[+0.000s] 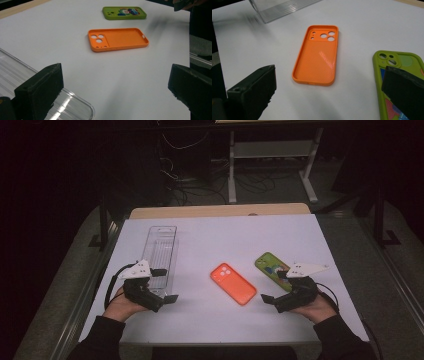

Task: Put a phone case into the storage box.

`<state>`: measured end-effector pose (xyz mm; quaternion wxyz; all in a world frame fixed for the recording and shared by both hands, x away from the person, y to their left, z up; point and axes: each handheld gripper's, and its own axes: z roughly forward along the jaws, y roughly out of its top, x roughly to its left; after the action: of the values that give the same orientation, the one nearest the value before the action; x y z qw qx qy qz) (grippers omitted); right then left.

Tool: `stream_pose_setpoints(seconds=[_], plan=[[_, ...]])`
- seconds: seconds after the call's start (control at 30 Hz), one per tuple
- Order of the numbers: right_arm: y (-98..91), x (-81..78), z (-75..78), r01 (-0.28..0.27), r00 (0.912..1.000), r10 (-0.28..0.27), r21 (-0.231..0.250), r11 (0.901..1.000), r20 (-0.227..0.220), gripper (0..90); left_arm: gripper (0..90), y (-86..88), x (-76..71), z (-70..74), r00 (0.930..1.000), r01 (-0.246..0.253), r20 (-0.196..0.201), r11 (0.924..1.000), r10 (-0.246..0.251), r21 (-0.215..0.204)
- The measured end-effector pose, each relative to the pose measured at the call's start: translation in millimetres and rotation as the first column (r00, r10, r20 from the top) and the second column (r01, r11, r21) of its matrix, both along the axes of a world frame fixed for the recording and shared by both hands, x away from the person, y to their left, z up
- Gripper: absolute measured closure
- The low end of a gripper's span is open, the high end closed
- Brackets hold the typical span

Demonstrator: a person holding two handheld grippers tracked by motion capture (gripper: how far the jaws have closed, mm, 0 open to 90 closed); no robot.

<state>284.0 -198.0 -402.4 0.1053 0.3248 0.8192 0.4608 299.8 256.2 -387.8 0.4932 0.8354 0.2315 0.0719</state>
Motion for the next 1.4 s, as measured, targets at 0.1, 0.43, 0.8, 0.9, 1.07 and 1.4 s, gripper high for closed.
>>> stream_pose_setpoints(seconds=[0.1,0.43,0.8,0.9,1.07,1.4], plan=[[0.4,0.7,-0.1,0.005,1.0,-0.005,-0.003,1.0,-0.003,0.0,0.0,0.4,0.0,0.2,1.0,-0.002,0.002,1.0,0.002,0.003],[5.1,5.0,2.2,0.014,0.9999,-0.014,-0.025,0.9996,-0.006,0.0,0.0,-0.5,0.5,-0.3,1.0,-0.002,-0.002,1.0,0.002,0.01],[16.1,18.2,8.5,0.035,0.9993,-0.036,-0.044,0.9984,-0.014,1.8,0.0,0.9,1.0,0.6,1.0,-0.004,-0.002,1.0,0.004,0.008],[19.5,23.5,10.9,0.038,0.9991,-0.039,-0.043,0.9983,-0.017,3.2,0.0,1.0,1.4,1.7,1.0,-0.004,0.002,1.0,0.004,0.006],[26.4,33.6,12.8,0.041,0.9986,-0.043,-0.049,0.998,-0.032,6.5,0.0,1.0,1.4,1.5,1.0,-0.004,-0.001,0.9999,0.004,0.01],[41.3,53.7,17.5,0.038,0.9981,-0.04,-0.053,0.9979,-0.047,15.3,0.0,1.3,1.4,0.1,0.9998,-0.007,-0.019,0.9998,0.008,0.02]])
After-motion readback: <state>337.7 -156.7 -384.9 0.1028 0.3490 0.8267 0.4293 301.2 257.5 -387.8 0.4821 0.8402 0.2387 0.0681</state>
